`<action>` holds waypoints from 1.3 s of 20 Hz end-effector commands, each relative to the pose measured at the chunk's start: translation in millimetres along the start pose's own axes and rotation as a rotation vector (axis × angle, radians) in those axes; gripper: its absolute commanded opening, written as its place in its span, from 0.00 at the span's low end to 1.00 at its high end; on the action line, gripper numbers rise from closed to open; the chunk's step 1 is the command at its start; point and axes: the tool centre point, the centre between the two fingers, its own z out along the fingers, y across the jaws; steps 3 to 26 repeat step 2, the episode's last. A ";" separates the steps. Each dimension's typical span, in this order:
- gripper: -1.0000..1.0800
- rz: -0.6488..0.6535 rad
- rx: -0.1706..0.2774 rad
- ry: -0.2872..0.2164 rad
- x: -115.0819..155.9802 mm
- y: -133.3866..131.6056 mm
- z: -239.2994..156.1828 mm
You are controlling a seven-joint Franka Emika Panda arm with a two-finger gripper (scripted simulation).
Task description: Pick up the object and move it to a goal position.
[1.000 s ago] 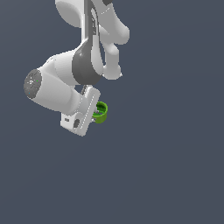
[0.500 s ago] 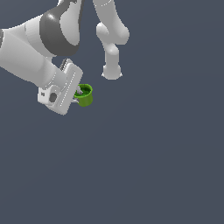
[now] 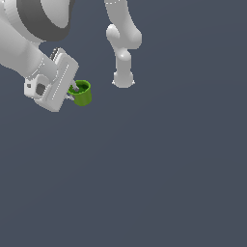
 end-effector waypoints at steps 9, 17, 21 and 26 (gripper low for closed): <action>0.00 -0.002 0.000 -0.001 -2.6 -1.8 -3.9; 0.00 -0.002 0.000 -0.001 -2.6 -1.8 -3.9; 0.00 -0.002 0.000 -0.001 -2.6 -1.8 -3.9; 0.00 -0.002 0.000 -0.001 -2.6 -1.8 -3.9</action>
